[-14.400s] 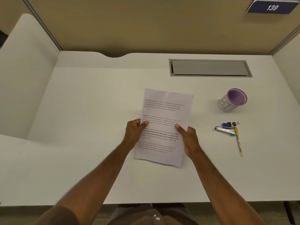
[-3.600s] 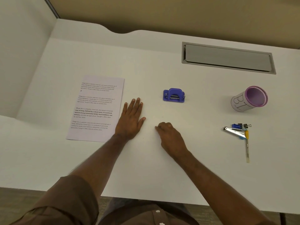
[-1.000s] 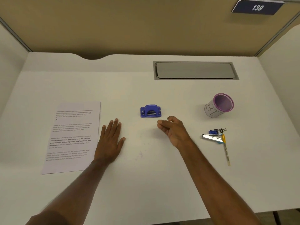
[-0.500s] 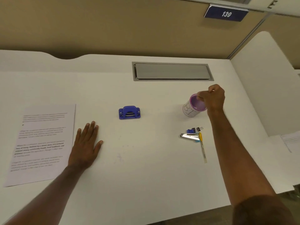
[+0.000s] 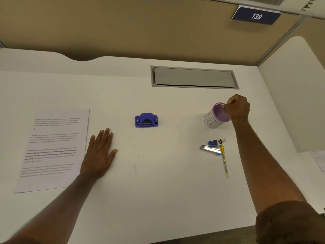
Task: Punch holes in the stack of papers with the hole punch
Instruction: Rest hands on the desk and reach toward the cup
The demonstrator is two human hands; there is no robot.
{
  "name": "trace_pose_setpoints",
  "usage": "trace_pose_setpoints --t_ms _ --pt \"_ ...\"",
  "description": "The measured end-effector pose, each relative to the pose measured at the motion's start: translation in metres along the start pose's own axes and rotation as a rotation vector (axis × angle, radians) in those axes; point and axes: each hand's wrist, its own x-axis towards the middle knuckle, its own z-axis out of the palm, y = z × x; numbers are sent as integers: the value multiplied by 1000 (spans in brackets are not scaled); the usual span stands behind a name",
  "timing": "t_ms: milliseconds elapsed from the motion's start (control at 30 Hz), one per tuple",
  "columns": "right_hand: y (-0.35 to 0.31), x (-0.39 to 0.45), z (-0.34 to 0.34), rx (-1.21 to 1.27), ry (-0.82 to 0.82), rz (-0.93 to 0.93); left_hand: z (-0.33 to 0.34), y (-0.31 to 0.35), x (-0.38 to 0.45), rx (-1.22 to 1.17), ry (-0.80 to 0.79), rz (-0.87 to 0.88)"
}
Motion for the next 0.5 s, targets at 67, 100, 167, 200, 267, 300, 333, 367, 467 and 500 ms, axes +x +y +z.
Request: trace_pose_setpoints --t_ms 67,100,167,200,267,300,333,367,467,500 --pt "0 2 0 -36 -32 3 0 0 0 1 -6 -2" --pt "0 3 -1 -57 -48 7 0 0 -1 2 -8 -3" --pt "-1 3 -1 -77 -71 23 1 -2 -1 5 -11 -5" --pt "-1 4 -1 -73 -78 27 1 -2 0 5 -11 -5" --pt "-1 4 -1 -52 -91 27 2 -4 1 6 -10 -3" --pt "-2 5 -1 -40 -99 26 3 -4 1 9 -12 -2" --pt "-2 5 -2 -33 -106 26 4 -5 0 13 -15 0" --pt "-3 6 -2 -36 -110 21 5 -6 0 16 -19 -1" --pt "-5 5 -4 -52 -88 -15 5 -7 1 21 -39 -8" --pt "-6 2 -6 -35 -64 -31 4 -6 1 24 -44 -11"
